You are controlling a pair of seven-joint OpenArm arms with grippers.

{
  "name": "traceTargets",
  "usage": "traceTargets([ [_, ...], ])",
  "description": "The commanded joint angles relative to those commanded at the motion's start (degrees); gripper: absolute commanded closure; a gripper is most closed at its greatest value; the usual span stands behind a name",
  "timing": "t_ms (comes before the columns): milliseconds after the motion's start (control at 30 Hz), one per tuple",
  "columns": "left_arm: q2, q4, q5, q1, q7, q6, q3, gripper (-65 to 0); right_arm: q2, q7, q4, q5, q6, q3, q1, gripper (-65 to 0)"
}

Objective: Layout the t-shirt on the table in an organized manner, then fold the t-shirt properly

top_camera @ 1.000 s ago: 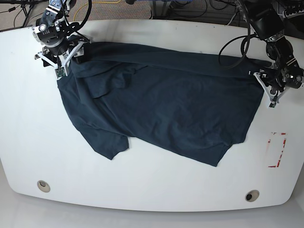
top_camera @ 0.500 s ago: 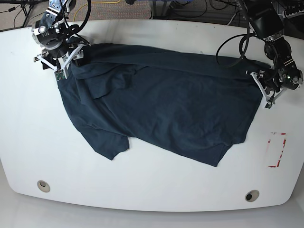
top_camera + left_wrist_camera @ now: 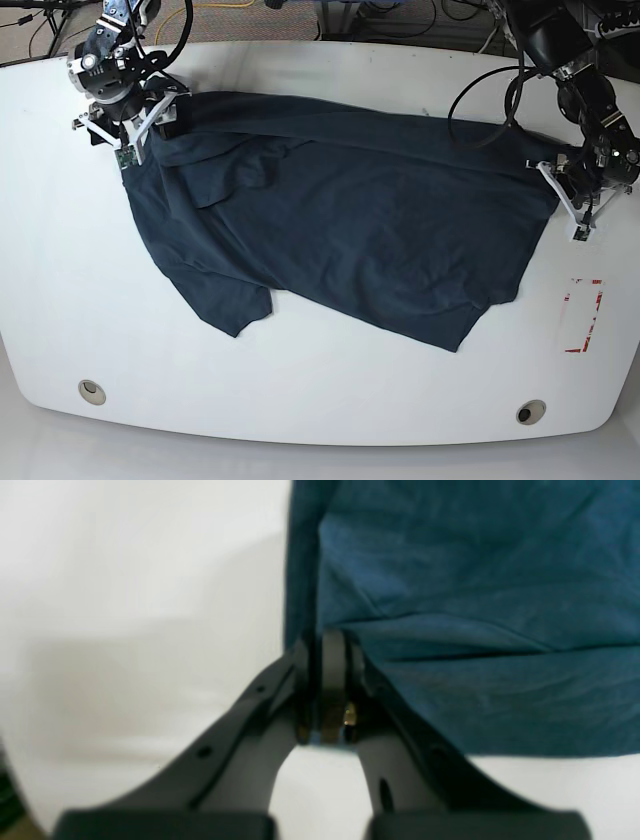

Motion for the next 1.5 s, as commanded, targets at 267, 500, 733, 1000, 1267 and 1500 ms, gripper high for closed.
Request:
traceTargets([
  [267, -0.4, 4.2, -0.1, 1.1, 0.0, 0.0, -0.1, 0.0, -0.1, 0.0, 0.0, 0.0, 0.0, 0.0, 0.0, -38.5],
  [500, -0.3, 7.5, -0.4, 2.1, 0.0, 0.0, -0.1, 0.0, -1.8, 0.0, -0.1, -0.4, 0.0, 0.0, -0.1, -38.5],
  [733, -0.1, 7.6, -0.4, 2.4, 0.0, 0.0, -0.1, 0.0, -4.0, -0.1, 0.0, 0.1, 0.0, -0.2, -2.0, -37.3],
  [1000, -0.3, 7.3, -0.2, 2.4, 0.0, 0.0, -0.1, 0.0, -6.2, -0.1, -0.1, -0.2, 0.0, -0.2, -2.5, -10.6],
  [1267, -0.4, 7.5, -0.2, 2.3, 0.0, 0.0, -0.1, 0.0, -6.7, -0.1, -0.7, -0.3, 0.0, -0.1, -2.7, 0.0],
  [1500, -0.4, 9.0, -0.4, 1.7, 0.0, 0.0, -0.9, 0.0, -6.5, 0.0, 0.4, 0.1, 0.0, -0.1, -3.8, 0.0],
])
